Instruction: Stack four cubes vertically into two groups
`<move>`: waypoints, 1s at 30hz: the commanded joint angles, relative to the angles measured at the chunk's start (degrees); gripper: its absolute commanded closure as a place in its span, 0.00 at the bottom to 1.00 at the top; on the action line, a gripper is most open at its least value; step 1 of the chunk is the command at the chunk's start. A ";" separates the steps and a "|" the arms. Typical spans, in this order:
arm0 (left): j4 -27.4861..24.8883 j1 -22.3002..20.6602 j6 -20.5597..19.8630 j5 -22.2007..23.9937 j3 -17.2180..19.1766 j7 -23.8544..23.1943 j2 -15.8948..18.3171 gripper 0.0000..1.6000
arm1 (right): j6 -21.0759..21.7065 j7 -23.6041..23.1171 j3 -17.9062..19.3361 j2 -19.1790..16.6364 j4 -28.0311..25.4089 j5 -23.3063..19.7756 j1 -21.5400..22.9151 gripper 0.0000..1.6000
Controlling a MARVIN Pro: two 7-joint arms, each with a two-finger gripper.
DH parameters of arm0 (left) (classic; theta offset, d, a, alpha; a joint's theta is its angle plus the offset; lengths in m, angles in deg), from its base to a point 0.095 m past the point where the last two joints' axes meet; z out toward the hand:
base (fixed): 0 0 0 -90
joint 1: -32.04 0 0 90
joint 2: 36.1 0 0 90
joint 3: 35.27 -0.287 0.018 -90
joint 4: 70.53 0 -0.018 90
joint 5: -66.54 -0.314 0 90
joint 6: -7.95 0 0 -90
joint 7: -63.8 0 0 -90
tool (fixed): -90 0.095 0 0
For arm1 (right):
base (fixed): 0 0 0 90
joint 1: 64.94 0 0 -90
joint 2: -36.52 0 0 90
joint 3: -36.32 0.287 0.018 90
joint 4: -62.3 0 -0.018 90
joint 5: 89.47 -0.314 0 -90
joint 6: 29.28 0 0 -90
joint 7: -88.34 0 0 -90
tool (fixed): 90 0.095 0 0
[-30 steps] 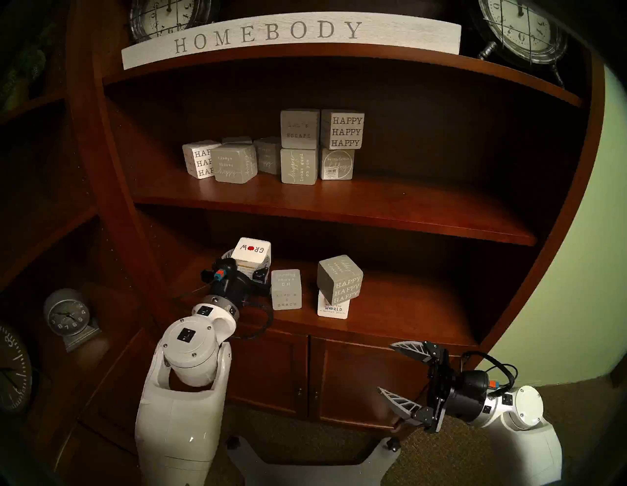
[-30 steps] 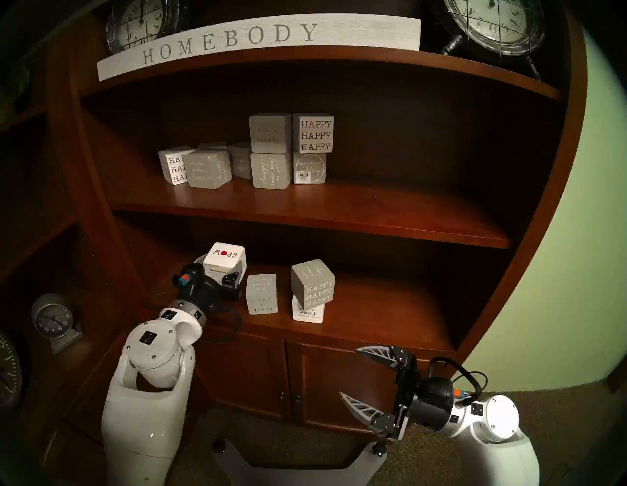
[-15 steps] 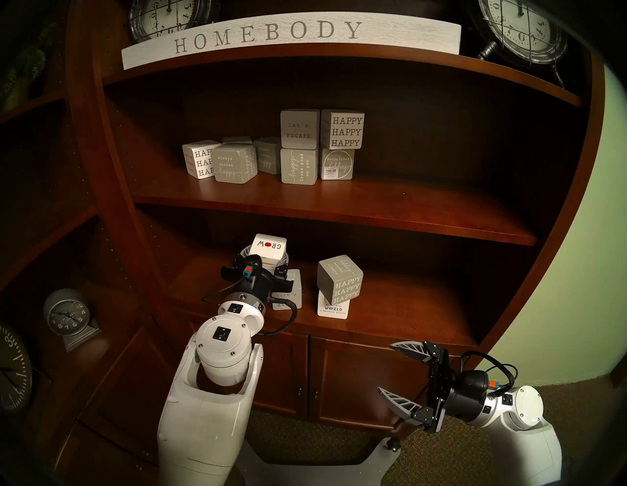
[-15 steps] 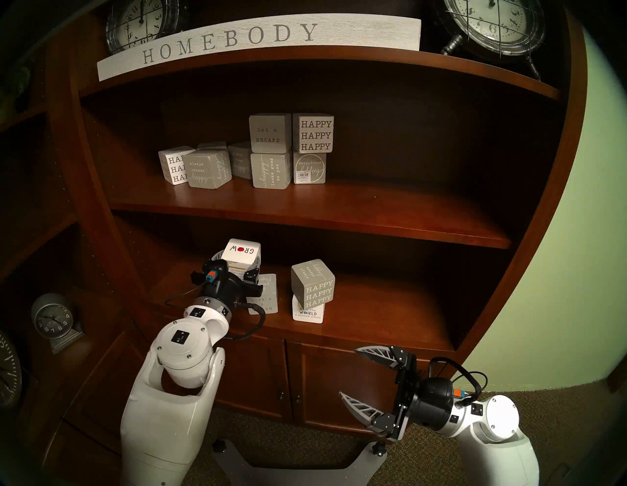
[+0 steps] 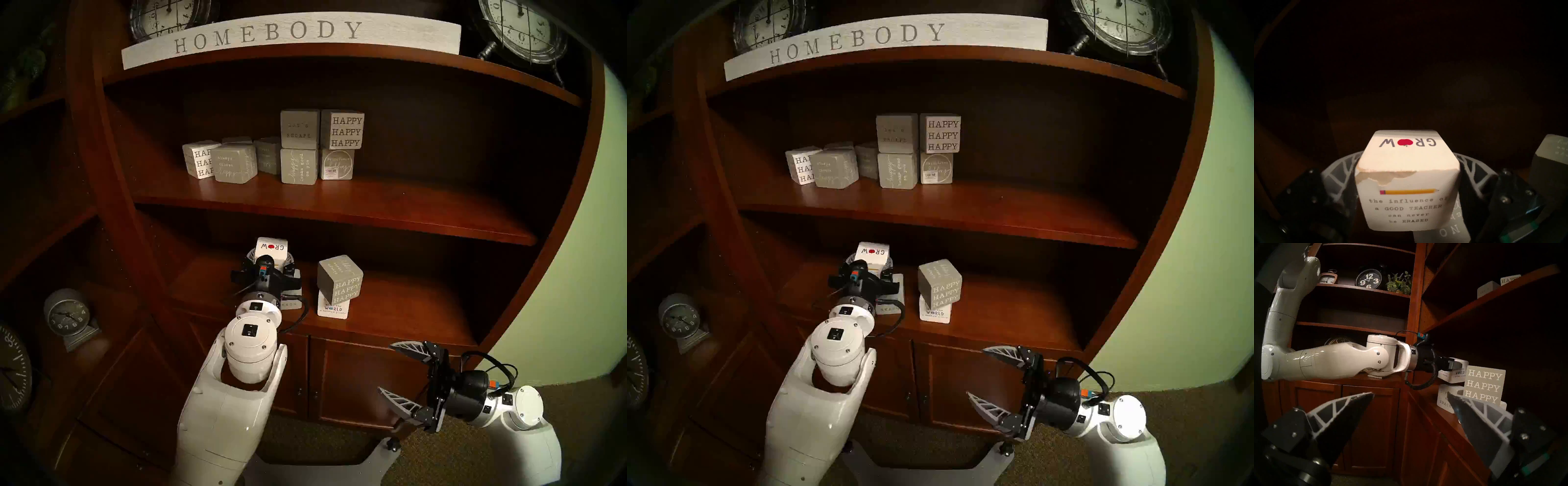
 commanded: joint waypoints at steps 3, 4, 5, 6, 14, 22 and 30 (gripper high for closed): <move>-1.04 -2.54 1.14 1.03 -2.10 3.68 0.20 1.00 | 0.12 0.03 0.04 0.16 -0.63 -0.31 0.21 0.00; -1.07 -2.58 1.15 1.41 -2.38 4.25 0.26 1.00 | 0.13 0.01 0.06 0.18 -0.63 -0.30 0.21 0.00; -1.08 -2.55 1.14 1.51 -2.60 4.63 0.33 1.00 | 0.15 -0.01 0.07 0.21 -0.63 -0.29 0.22 0.00; -1.15 -2.47 1.04 1.92 -2.84 5.25 0.40 1.00 | 0.16 -0.02 0.08 0.22 -0.63 -0.28 0.22 0.00; -1.80 -1.76 0.80 3.92 -5.71 8.34 1.54 1.00 | 0.25 -0.16 0.18 0.39 -0.64 -0.20 0.25 0.00; -2.34 -1.29 0.43 4.64 -7.12 10.33 2.33 1.00 | 0.34 -0.31 0.29 0.57 -0.64 -0.11 0.29 0.00; -2.94 -0.81 0.85 6.41 -7.87 11.44 2.93 1.00 | 0.43 -0.45 0.39 0.74 -0.64 -0.02 0.33 0.00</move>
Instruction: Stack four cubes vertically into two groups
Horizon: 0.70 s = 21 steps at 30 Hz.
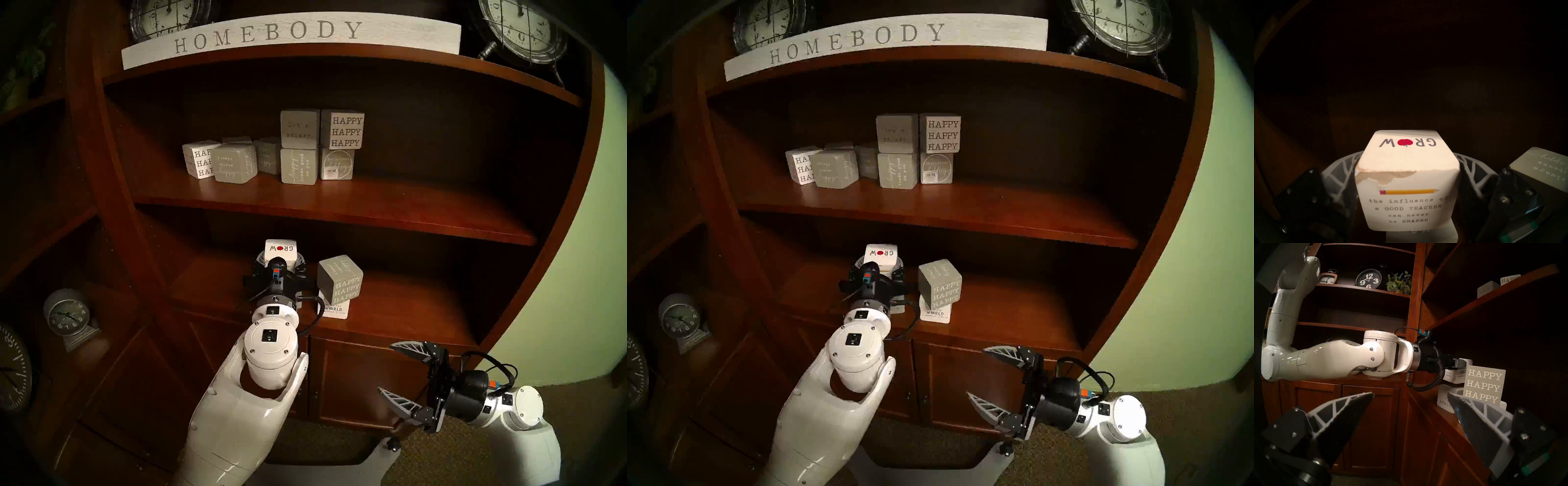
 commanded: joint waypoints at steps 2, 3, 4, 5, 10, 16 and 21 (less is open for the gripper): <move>-2.65 -0.09 0.83 0.65 -0.88 1.23 0.37 1.00 | 0.11 0.01 0.03 0.15 -0.64 -0.32 0.22 0.00; -2.67 -0.07 0.85 0.76 -1.05 1.39 0.46 1.00 | 0.12 -0.01 0.04 0.18 -0.64 -0.31 0.23 0.00; -2.65 -0.11 0.69 0.72 -1.20 1.69 0.52 1.00 | 0.13 -0.02 0.05 0.19 -0.64 -0.30 0.23 0.00; -2.50 -0.22 0.46 0.49 -1.36 2.14 0.54 1.00 | 0.14 -0.04 0.06 0.22 -0.65 -0.29 0.24 0.00; -2.41 0.18 1.21 1.45 -1.38 2.34 0.76 1.00 | 0.19 -0.13 0.13 0.32 -0.65 -0.23 0.26 0.00; -1.59 -0.30 1.70 2.35 -1.61 1.93 0.65 1.00 | 0.26 -0.24 0.21 0.45 -0.65 -0.17 0.29 0.00; -1.18 -0.61 1.94 2.80 -1.80 1.89 0.78 1.00 | 0.32 -0.33 0.28 0.56 -0.65 -0.11 0.32 0.00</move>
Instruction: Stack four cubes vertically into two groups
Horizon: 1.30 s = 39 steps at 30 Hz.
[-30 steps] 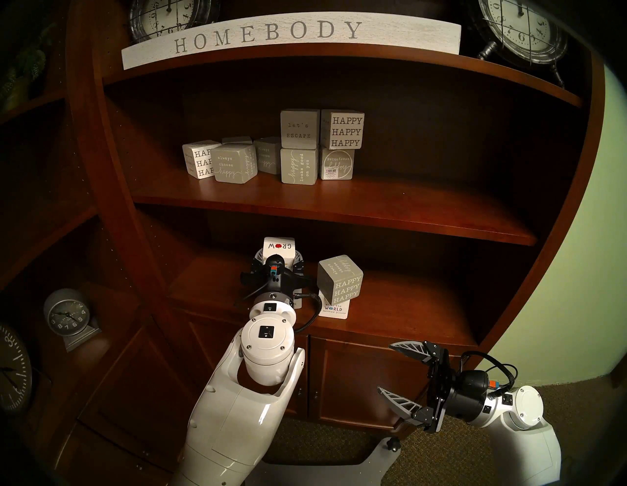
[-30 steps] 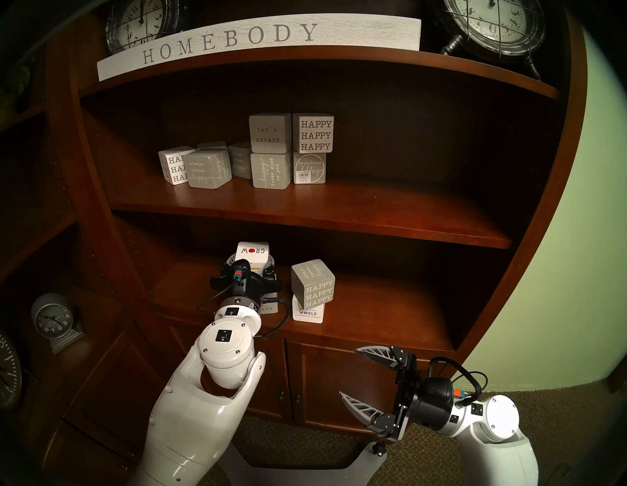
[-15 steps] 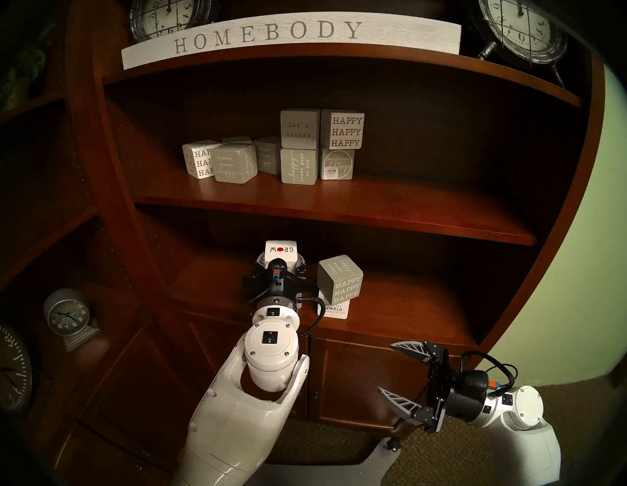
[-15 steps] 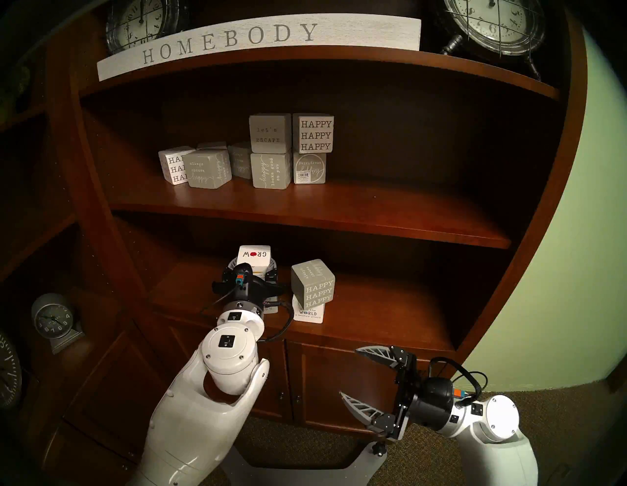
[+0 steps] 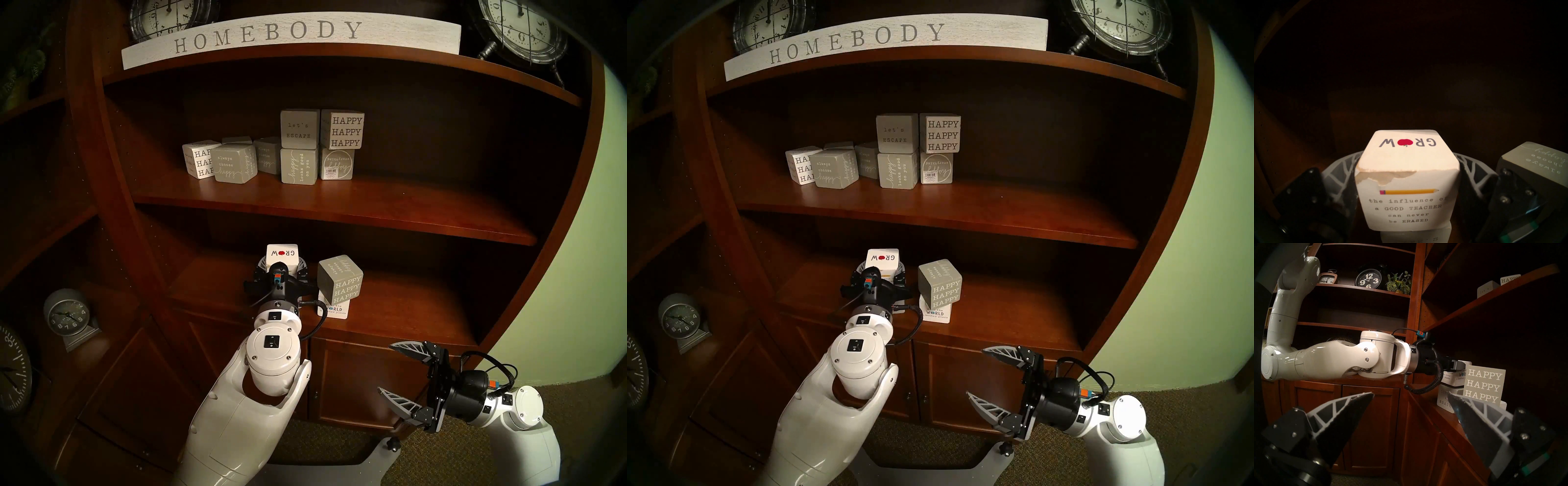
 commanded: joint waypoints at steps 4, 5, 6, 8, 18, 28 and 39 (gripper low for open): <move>-0.83 -1.37 1.46 0.82 0.04 -0.61 -0.29 1.00 | 0.11 -0.04 0.06 0.22 -0.65 -0.31 0.25 0.00; -0.77 -1.39 1.47 1.00 0.11 -0.63 -0.31 1.00 | 0.12 -0.06 0.07 0.24 -0.65 -0.30 0.25 0.00; -0.71 -1.41 1.51 1.09 0.15 -0.66 -0.30 1.00 | 0.13 -0.08 0.09 0.26 -0.65 -0.29 0.26 0.00; -0.59 -1.44 1.61 1.34 0.25 -0.82 -0.27 1.00 | 0.16 -0.12 0.12 0.31 -0.65 -0.26 0.27 0.00; -0.86 -1.13 2.08 2.48 0.55 -2.12 0.08 0.42 | 0.27 -0.32 0.25 0.54 -0.65 -0.15 0.32 0.00; -0.88 -0.70 2.73 2.42 0.59 -2.55 0.14 0.07 | 0.39 -0.51 0.40 0.77 -0.65 -0.03 0.38 0.00; -1.07 -0.60 3.20 2.33 0.92 -3.25 0.11 0.00 | 0.51 -0.73 0.55 1.03 -0.65 0.10 0.44 0.00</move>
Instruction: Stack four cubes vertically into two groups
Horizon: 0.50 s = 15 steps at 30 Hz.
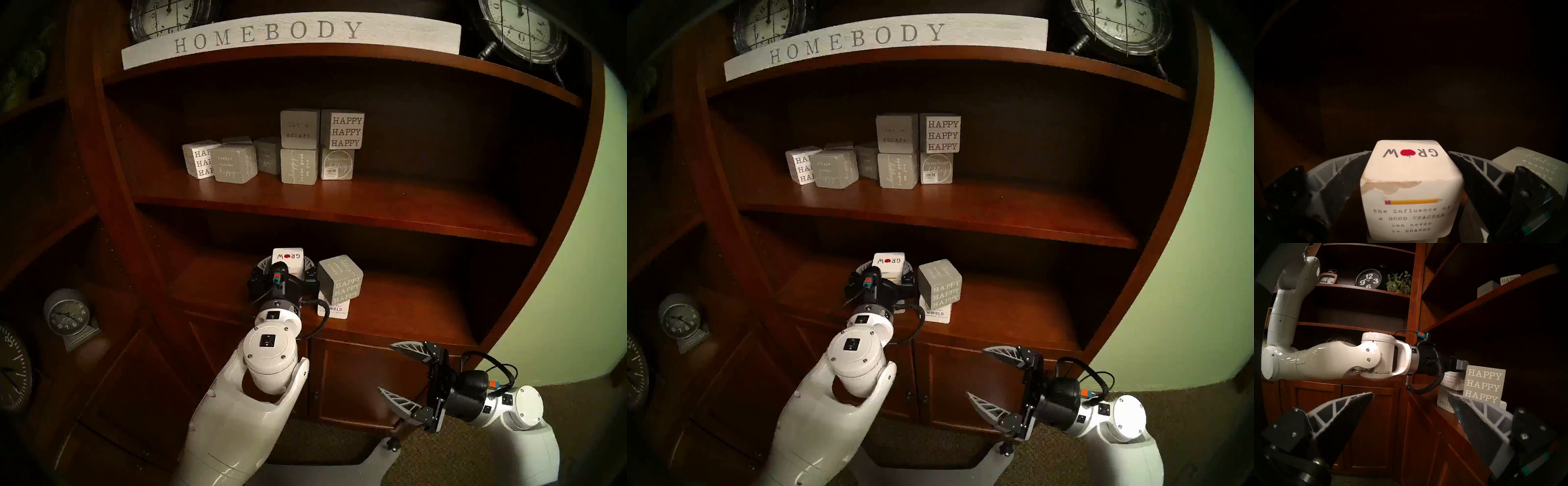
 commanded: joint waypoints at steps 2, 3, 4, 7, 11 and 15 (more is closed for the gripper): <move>-1.52 -0.38 0.97 -0.26 0.19 -0.10 0.07 0.00 | 0.09 0.00 0.02 0.19 -0.65 -0.33 0.24 0.00; -1.61 -0.43 1.34 -0.32 0.23 -0.33 0.28 0.00 | 0.10 -0.02 0.04 0.20 -0.65 -0.31 0.25 0.00; -1.80 -0.45 1.35 -0.24 0.30 -0.57 0.37 0.00 | 0.11 -0.04 0.05 0.23 -0.65 -0.30 0.25 0.00; -2.93 -0.60 1.44 -0.32 0.44 -1.11 0.61 0.00 | 0.14 -0.10 0.09 0.30 -0.64 -0.25 0.28 0.00; -3.66 -0.42 1.59 0.04 0.77 -1.38 0.40 0.00 | 0.19 -0.18 0.15 0.39 -0.64 -0.21 0.30 0.00; -4.83 -0.37 1.27 -0.46 0.84 -1.58 0.82 0.00 | 0.23 -0.26 0.20 0.48 -0.64 -0.16 0.32 0.00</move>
